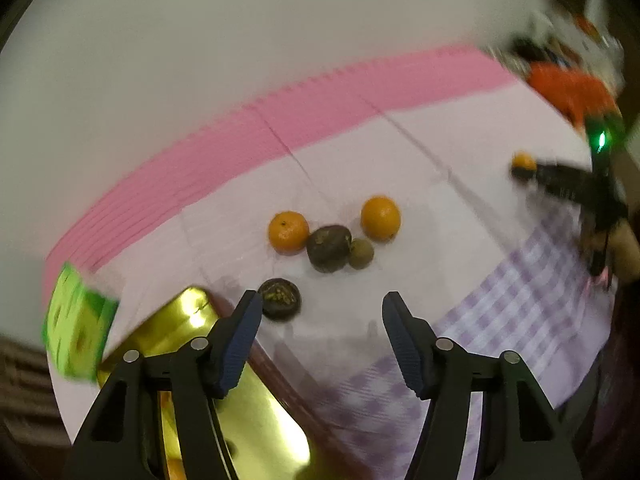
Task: Organize fruits
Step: 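Grasp an orange mandarin with the right gripper while the left gripper grasps a dark passion fruit, then carry the passion fruit over the tin with the left gripper while the right gripper holds the mandarin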
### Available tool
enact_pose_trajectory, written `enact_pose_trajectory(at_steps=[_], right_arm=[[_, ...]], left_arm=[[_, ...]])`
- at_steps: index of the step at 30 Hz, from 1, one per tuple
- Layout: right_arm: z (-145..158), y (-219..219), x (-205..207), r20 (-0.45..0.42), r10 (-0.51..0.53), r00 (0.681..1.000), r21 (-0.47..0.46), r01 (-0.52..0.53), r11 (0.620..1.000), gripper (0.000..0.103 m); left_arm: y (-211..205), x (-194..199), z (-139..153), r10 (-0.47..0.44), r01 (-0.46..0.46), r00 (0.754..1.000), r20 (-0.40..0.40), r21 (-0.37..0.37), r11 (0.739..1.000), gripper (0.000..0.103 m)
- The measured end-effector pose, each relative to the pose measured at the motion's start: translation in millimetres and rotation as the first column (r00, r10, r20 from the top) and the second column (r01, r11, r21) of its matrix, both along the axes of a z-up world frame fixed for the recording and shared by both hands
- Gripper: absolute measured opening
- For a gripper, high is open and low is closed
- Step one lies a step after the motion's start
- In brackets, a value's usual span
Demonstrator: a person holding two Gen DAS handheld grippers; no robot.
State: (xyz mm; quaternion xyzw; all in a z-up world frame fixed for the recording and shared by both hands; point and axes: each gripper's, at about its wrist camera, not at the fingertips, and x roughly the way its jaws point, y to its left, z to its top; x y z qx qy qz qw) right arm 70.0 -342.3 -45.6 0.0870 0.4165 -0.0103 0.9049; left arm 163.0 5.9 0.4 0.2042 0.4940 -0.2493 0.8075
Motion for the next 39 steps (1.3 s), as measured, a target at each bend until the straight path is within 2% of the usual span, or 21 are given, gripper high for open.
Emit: enact_pose_trajectory(at_steps=[1,3,8,11,15,17,19,24,27,29,30,33,35,39], right_arm=[[0,-1,0,0.001,0.000,1.000,0.004,0.000,1.000,0.033],[0,-2,1,0.001,0.001,1.000,0.009,-0.001,1.000,0.033],[-1,-4,0,0.003,0.003,1.000,0.021,-0.003,1.000,0.033],[-1,-5,0,0.004,0.004,1.000,0.025,-0.004,1.000,0.034],[-1,-5,0,0.003,0.005,1.000,0.022,-0.005,1.000,0.034],[-1,-5,0,0.003,0.005,1.000,0.023,-0.005,1.000,0.034],[-2,-5,0,0.002,0.004,1.000,0.022,-0.004,1.000,0.034],[-2,-6,0,0.002,0.005,1.000,0.028,-0.005,1.000,0.034],[-2,-8,1,0.004,0.006,1.000,0.038,-0.006,0.999,0.034],[-2,-8,1,0.003,0.007,1.000,0.038,-0.007,0.999,0.034],[-2,-9,1,0.003,0.008,1.000,0.037,-0.008,0.999,0.034],[-2,-9,1,0.003,0.009,1.000,0.037,-0.009,0.999,0.034],[-2,-10,2,0.004,0.009,1.000,0.040,-0.009,0.999,0.034],[-2,-9,2,0.001,0.011,1.000,0.033,-0.011,0.999,0.034]], left_arm=[[-3,10,-7,-0.034,0.034,0.999,-0.007,0.052,0.998,0.058],[-5,21,-17,-0.081,0.084,0.996,-0.028,0.104,0.991,0.058],[0,56,-44,-0.121,0.141,0.983,-0.141,0.148,0.979,0.058],[1,63,-55,-0.136,0.164,0.978,-0.159,0.183,0.969,0.058],[0,65,-71,-0.157,0.198,0.966,-0.207,0.190,0.962,0.057],[-1,63,-79,-0.163,0.206,0.959,-0.230,0.178,0.962,0.041],[-3,60,-81,-0.161,0.200,0.962,-0.220,0.170,0.965,0.040],[-7,36,-74,-0.103,0.129,0.982,-0.160,0.162,0.978,0.040],[-3,9,-50,-0.017,0.024,0.997,-0.072,0.095,0.995,0.040],[6,-9,-32,0.071,-0.071,0.995,-0.066,0.003,0.997,0.040],[11,-24,-20,0.121,-0.124,0.991,-0.055,-0.042,0.991,0.040],[16,-51,2,0.197,-0.198,0.980,-0.022,-0.087,0.976,0.040],[19,-73,15,0.267,-0.267,0.964,-0.018,-0.125,0.956,0.040],[17,-96,29,0.384,-0.376,0.923,0.038,-0.135,0.917,0.040]])
